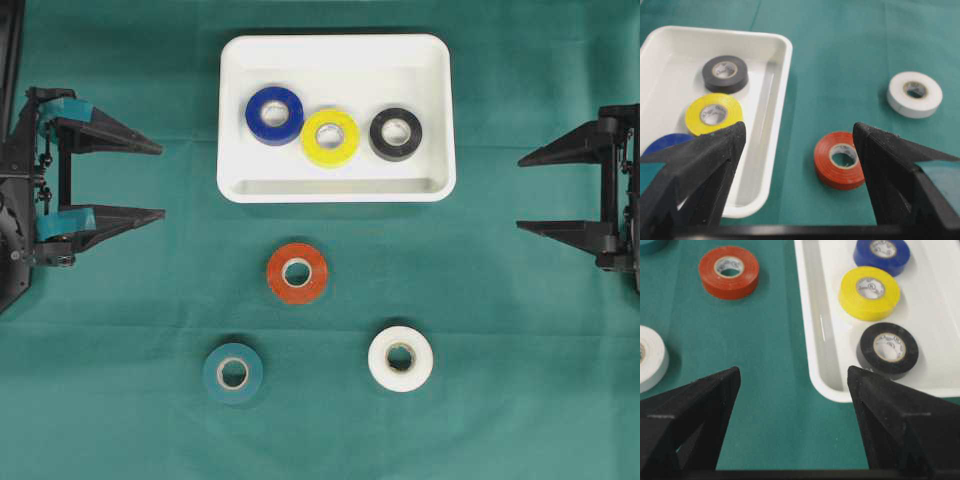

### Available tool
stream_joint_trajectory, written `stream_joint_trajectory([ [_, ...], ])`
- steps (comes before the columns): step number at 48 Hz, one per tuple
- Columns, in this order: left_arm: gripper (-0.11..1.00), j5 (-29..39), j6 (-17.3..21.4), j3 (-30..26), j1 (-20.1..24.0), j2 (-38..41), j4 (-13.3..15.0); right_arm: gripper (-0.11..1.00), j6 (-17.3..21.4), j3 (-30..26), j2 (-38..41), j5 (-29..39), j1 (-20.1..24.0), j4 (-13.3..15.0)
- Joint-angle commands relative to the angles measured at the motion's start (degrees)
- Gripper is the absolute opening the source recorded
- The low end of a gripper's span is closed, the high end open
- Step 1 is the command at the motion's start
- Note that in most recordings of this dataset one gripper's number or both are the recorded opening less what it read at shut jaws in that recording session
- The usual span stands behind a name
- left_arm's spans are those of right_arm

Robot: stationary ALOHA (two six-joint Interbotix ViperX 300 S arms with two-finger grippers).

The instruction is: Pick up the tape from a random location and place it into the white case.

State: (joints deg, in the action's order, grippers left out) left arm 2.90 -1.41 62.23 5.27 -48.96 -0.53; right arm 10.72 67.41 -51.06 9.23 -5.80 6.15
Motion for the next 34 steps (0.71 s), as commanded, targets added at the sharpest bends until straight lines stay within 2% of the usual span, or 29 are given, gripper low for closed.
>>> stream_joint_trajectory([
  [1, 0.85, -0.6, 0.1, -0.9, -0.1, 0.2, -0.1, 0.82, -0.1, -1.8, 0.2, -0.8, -0.1, 0.1],
  [8, 0.85, -1.8, 0.1, -1.1, -0.1, 0.2, -0.1, 0.82, -0.2, -3.2, 0.2, -0.8, -0.1, 0.3],
  [19, 0.85, -2.9, 0.0, -2.4, -0.1, 0.1, 0.0, 0.82, -0.3, -6.3, -0.3, -0.6, -0.1, 2.1],
  [34, 0.85, -2.8, 0.0, -2.9, -0.1, 0.1, -0.1, 0.82, 0.1, -7.7, -0.6, -0.1, -0.1, 2.1],
])
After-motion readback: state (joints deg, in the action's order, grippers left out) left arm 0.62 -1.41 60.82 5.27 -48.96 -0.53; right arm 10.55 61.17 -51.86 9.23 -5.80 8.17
